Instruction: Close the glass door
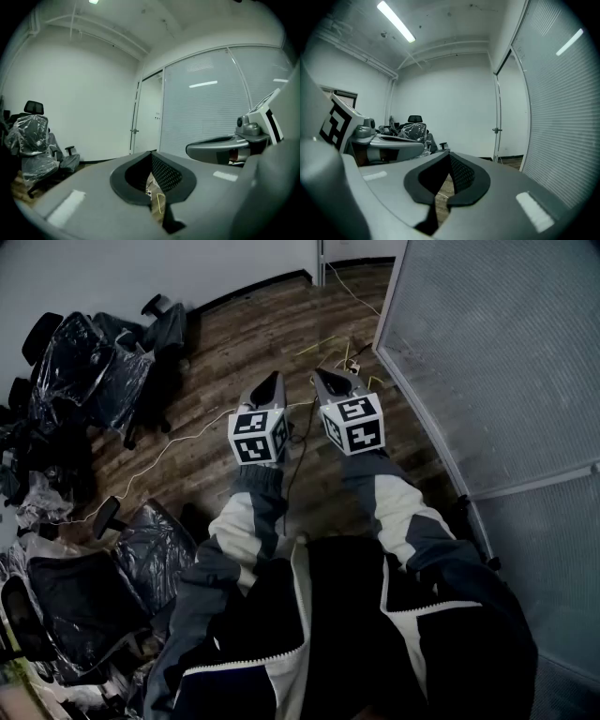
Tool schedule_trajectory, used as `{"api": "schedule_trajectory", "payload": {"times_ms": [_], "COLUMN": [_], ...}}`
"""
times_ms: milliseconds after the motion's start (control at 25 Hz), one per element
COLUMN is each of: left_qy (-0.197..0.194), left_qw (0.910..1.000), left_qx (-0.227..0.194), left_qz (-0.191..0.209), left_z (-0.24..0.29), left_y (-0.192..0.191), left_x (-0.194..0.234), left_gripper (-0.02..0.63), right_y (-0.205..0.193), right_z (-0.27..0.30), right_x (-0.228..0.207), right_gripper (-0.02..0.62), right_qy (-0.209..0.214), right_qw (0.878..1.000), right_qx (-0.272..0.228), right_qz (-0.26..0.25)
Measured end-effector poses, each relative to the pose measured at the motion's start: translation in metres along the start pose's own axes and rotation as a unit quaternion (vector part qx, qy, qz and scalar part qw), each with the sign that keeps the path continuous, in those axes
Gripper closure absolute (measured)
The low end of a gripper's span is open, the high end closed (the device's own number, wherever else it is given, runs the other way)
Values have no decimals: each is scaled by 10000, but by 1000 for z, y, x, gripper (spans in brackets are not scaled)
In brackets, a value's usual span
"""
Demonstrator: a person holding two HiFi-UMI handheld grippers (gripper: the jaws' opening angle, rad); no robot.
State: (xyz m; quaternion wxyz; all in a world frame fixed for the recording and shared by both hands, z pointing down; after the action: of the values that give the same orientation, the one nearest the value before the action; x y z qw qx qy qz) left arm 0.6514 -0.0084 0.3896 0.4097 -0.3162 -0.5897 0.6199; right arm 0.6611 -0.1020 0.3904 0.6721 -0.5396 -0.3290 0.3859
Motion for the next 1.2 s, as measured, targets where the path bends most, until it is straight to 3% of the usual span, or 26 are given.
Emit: {"api": "schedule_trajectory", "payload": {"times_ms": [1200], "left_qy": [471], "left_qw": [9986], "left_qx": [145], "left_qz": [197], "left_z": [11], "left_y": [-4], "left_x": [-2], "left_gripper": [603], "right_y": [-1], "right_z": [2], "right_x": [-29], "right_gripper": [583], "right_qy": [553], "right_qw": [9983], "right_qx": [-175], "right_qz": [-62]}}
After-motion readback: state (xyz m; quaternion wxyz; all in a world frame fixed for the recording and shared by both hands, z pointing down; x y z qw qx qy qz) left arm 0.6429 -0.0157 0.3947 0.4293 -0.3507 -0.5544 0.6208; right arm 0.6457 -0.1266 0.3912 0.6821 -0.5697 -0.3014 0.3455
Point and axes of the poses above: the fingertips, and each gripper's own axes: z forward along the fingers, x to its left, y out of its top, the point moved 2 cm from there along -z, backward along the fingers, and after that the axes turned 2 degrees about -x, right-handed, at the moved point
